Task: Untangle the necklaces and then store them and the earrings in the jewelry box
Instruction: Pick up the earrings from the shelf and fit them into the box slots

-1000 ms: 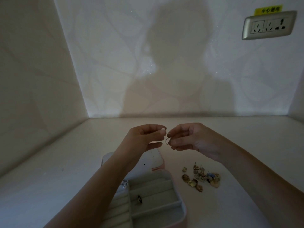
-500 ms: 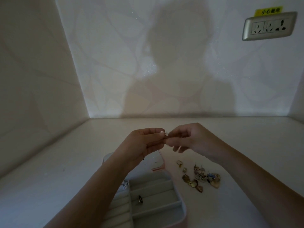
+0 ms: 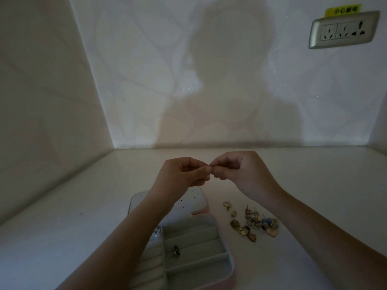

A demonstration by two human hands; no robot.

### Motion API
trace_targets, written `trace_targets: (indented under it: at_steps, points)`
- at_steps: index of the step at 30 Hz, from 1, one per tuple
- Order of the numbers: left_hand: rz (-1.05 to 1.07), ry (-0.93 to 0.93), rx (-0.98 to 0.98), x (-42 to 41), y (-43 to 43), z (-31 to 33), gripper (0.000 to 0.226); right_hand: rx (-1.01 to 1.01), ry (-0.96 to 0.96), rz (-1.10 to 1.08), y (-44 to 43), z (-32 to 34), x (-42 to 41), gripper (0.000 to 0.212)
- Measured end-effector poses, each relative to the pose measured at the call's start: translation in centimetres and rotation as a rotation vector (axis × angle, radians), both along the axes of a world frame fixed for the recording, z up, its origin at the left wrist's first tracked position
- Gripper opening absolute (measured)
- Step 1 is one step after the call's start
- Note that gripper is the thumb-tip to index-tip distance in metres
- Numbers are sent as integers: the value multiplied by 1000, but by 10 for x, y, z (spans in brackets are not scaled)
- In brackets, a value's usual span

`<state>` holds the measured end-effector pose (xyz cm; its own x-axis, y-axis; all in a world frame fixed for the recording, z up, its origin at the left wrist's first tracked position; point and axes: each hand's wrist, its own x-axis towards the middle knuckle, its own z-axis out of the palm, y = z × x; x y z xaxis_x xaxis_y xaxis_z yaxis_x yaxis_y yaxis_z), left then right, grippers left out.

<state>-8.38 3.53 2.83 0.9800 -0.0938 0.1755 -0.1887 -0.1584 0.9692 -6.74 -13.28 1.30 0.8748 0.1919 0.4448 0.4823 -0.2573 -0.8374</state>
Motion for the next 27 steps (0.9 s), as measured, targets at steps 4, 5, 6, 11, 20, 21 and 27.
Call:
trace_targets:
  at_steps: [4, 5, 6, 11, 20, 21, 27]
  points:
    - [39, -51, 56, -4, 2, 3, 10, 39, -40, 60, 1, -2, -1, 7]
    - [43, -61, 58, -7, 3, 6, 10, 73, -29, 93, 2, -1, -1, 8]
    - [46, -74, 66, -10, 5, 8, 9, 104, -16, 135, 2, 1, -2, 9]
    - [76, -151, 297, -37, 25, 13, 13, 95, 10, 290, 12, -2, -9, 9]
    - [118, 113, 306, -96, 91, 1, 9, -300, -82, 153, 15, -15, -9, 7]
    - [115, 124, 344, -99, 94, -1, 13, -323, -73, 156, 17, -17, -9, 7]
    - [114, 149, 505, -103, 98, -8, 25, -416, -76, 146, 25, -21, -13, 7]
